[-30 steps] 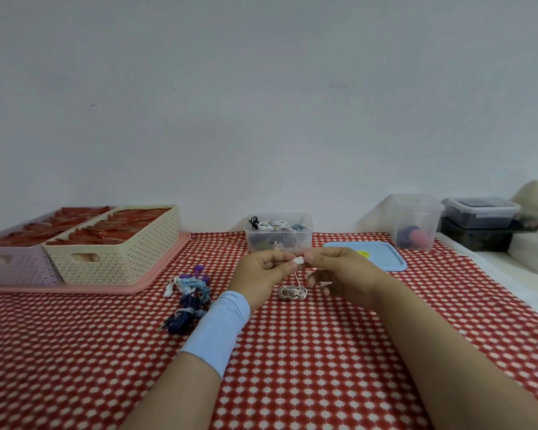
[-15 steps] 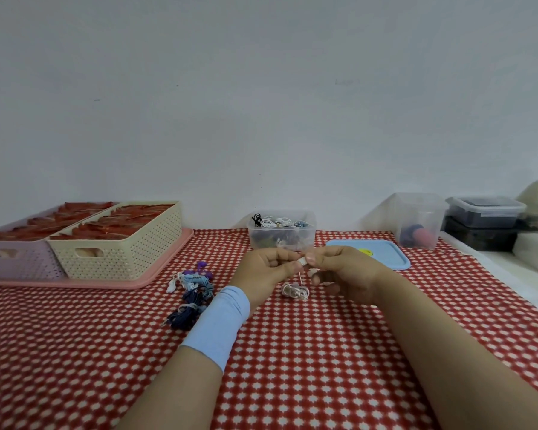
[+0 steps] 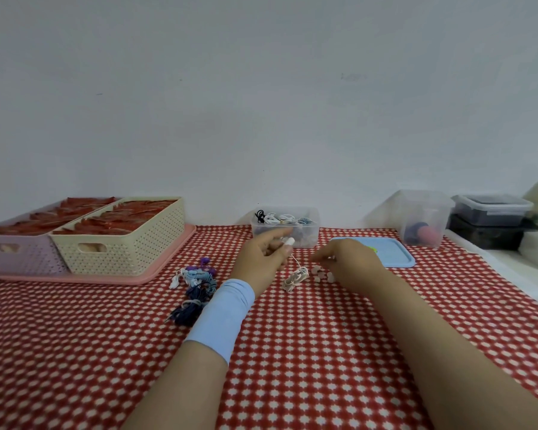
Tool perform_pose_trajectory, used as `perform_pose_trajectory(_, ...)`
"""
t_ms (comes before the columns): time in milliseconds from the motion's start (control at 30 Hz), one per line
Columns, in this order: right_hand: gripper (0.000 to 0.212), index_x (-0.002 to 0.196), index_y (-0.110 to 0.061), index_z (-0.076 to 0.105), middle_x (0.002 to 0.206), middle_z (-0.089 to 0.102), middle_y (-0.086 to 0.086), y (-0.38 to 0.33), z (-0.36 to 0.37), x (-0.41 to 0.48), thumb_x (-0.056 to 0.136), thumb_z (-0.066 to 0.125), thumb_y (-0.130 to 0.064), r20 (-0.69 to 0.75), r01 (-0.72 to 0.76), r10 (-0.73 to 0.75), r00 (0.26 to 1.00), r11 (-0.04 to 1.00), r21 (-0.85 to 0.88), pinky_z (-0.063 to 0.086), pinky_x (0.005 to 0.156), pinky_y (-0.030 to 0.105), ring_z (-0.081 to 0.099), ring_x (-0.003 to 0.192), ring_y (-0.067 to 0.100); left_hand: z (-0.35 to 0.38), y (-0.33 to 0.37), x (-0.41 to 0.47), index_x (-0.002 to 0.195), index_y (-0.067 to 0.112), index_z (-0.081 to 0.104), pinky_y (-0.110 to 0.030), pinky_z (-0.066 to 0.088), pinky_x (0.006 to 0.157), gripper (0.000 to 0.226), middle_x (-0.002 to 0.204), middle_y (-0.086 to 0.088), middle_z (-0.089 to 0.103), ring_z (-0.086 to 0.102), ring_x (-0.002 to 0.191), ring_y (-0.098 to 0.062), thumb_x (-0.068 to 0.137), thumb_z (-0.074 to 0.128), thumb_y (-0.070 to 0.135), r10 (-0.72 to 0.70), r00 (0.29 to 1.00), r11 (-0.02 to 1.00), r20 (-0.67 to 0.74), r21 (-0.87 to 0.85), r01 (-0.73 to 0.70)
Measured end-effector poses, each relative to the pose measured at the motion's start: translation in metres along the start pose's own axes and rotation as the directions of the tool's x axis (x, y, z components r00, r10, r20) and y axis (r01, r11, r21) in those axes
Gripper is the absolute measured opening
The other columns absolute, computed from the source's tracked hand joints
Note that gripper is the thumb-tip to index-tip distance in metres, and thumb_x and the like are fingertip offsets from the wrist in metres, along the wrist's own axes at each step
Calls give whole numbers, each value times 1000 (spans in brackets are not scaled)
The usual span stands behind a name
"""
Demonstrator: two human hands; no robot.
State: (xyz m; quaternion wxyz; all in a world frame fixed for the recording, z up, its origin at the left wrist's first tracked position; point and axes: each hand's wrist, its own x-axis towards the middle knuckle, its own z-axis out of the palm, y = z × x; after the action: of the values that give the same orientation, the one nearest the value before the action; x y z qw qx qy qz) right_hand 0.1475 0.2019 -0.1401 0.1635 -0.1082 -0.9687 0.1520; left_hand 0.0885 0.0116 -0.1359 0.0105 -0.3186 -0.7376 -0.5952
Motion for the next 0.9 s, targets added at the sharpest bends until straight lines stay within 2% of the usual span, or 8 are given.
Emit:
perform_pose_trajectory(167,27,114,-35,75,120,71,-8,-2,4,4,98,60,-19,122,23,-11,992,995,-95,52,87,30,64,107,15,-3,1,-1,101,27,73,-37,60,82,24,93,0,74,70,84,-14,83,76,10,-42,999,999,16,26,42)
perform_pose_trajectory(333,23,111,-35,74,116,72,-7,-6,7,7,97,62,-23,87,-19,31,996,990,-140,48,80,27,64,106,16,-3,1,-2,87,31,74,-34,62,77,27,84,4,74,71,80,-16,75,83,9,-44,999,996,-11,71,45)
perform_pose_trajectory(500,19,106,-35,75,113,73,-6,-7,6,7,93,67,-24,59,-24,32,998,991,-130,48,81,27,65,103,15,-5,0,-2,104,20,75,-31,62,74,19,81,7,74,71,70,-11,84,75,19,-38,999,978,-20,204,41)
perform_pose_trajectory(600,24,114,-35,72,116,72,-6,-8,6,4,95,62,-24,21,-23,25,999,995,-94,53,86,31,65,105,16,-10,-3,1,114,23,70,-31,57,84,21,91,8,74,68,78,-9,94,63,24,-35,996,947,-78,315,58)
perform_pose_trajectory(667,29,119,-35,70,122,70,-6,-9,6,2,98,56,-22,-22,-12,11,1000,1000,-28,53,90,34,64,110,16,-14,-4,3,115,24,69,-28,51,89,22,105,7,71,64,91,-10,95,60,26,-77,989,890,-124,439,125)
perform_pose_trajectory(767,31,117,-32,73,127,68,-7,-9,6,1,100,50,-21,-27,-2,4,1000,999,52,50,92,32,63,114,16,-22,-10,5,113,26,69,-32,50,91,23,115,5,69,62,101,-16,96,56,33,-223,970,687,-97,690,227)
perform_pose_trajectory(833,29,115,-30,74,125,69,-8,-11,6,0,101,50,-21,-15,9,-7,1000,994,107,50,92,31,63,112,14,-26,-12,5,113,27,71,-37,52,95,25,118,5,68,62,106,-18,95,57,36,-322,944,575,-73,777,256)
perform_pose_trajectory(900,24,113,-28,75,119,71,-9,-14,7,0,101,55,-23,-9,20,-18,1000,981,195,50,92,30,64,105,11,-27,-13,5,118,28,70,-40,51,98,28,125,4,66,61,112,-20,95,57,37,-345,935,527,-81,808,264)
